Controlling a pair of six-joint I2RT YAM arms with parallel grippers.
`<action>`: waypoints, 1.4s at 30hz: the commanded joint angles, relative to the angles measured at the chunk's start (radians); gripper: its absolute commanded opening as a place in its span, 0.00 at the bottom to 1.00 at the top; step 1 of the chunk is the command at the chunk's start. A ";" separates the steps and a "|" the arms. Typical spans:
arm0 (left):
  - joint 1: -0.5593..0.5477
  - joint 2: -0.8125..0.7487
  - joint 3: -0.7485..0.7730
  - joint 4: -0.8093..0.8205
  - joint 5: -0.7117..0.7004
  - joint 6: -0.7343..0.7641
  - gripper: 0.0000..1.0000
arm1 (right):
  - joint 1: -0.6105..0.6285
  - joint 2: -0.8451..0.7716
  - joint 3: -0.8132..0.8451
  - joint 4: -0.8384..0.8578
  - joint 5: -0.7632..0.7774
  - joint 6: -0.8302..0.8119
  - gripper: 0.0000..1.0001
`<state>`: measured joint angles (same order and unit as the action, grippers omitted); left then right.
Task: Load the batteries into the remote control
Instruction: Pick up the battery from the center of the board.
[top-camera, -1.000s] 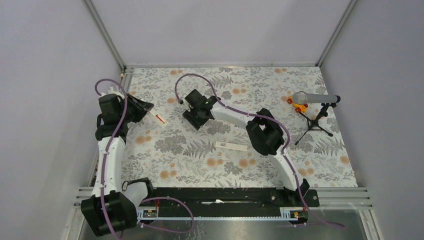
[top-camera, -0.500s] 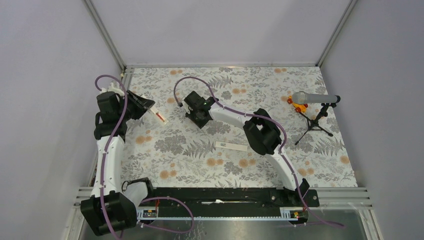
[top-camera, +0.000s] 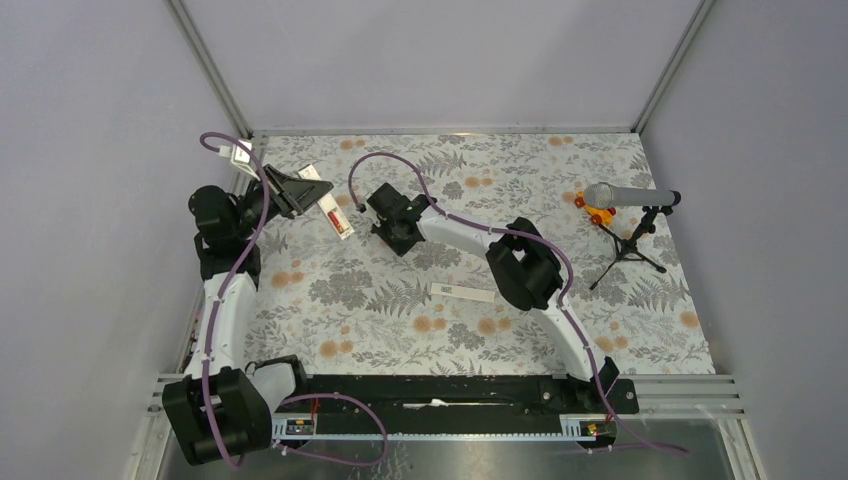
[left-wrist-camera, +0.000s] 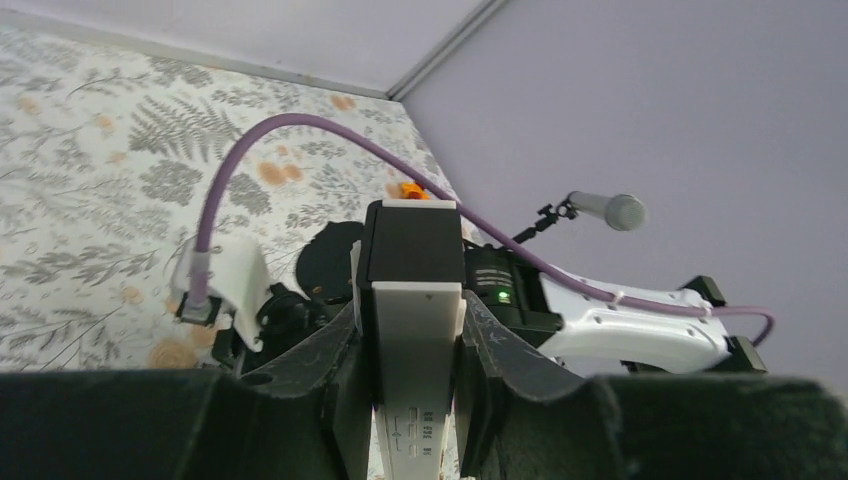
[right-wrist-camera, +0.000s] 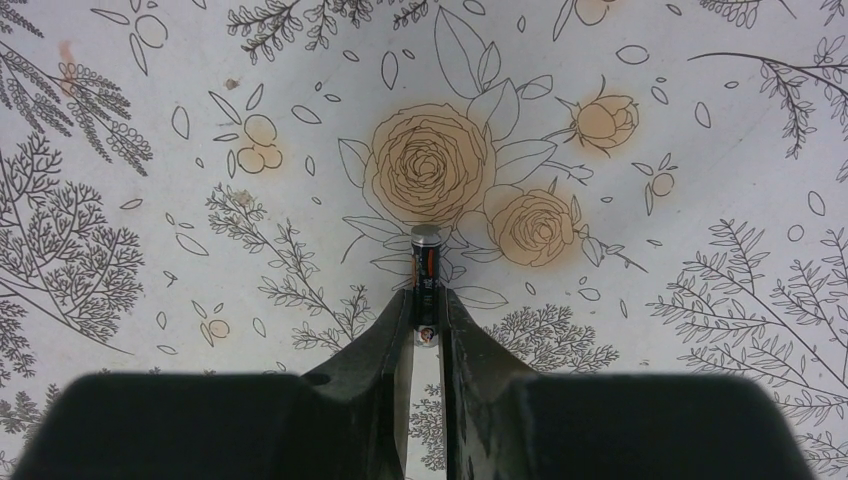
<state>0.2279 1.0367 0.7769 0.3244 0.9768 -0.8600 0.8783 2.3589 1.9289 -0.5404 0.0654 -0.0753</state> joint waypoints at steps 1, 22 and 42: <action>0.001 -0.013 0.000 0.239 0.099 -0.070 0.00 | 0.008 0.002 -0.021 -0.007 0.022 0.027 0.17; -0.050 -0.003 -0.047 -0.275 -0.219 0.140 0.00 | 0.007 -0.246 -0.162 -0.012 0.017 0.195 0.11; -0.282 0.233 -0.137 0.181 -0.181 -0.176 0.00 | 0.001 -0.528 -0.032 -0.271 -0.187 0.386 0.12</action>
<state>-0.0261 1.2453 0.6266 0.3412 0.7746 -0.9459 0.8787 1.8793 1.8210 -0.7849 -0.0338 0.2745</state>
